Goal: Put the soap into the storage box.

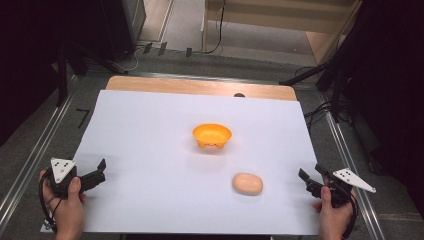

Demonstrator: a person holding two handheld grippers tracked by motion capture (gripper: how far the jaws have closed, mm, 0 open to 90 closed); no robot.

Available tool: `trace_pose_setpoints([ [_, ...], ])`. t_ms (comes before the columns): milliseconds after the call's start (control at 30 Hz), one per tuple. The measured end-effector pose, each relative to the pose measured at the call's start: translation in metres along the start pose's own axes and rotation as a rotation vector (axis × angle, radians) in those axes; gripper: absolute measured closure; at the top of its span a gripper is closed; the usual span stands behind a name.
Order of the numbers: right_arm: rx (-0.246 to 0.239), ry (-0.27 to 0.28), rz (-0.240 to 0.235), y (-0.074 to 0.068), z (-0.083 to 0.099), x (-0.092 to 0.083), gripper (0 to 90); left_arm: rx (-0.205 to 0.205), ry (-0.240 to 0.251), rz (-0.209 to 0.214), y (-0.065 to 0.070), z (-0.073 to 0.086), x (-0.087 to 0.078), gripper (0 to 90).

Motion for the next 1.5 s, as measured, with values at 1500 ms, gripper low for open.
trace_pose_setpoints([
  [1500,-0.691,-0.686,-0.652,-0.142,0.003,0.045,31.1,-0.003,0.002,0.032,0.001,0.000,0.000,0.7],
])
Point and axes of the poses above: each handheld gripper's, and its own axes: x roughly forward along the jaws, z roughly out of its underside, y roughly to its right, the point moved 8 cm from there along x, roughly forward along the jaws, and after that the axes turned 5 degrees about y, right-handed, at the moved point
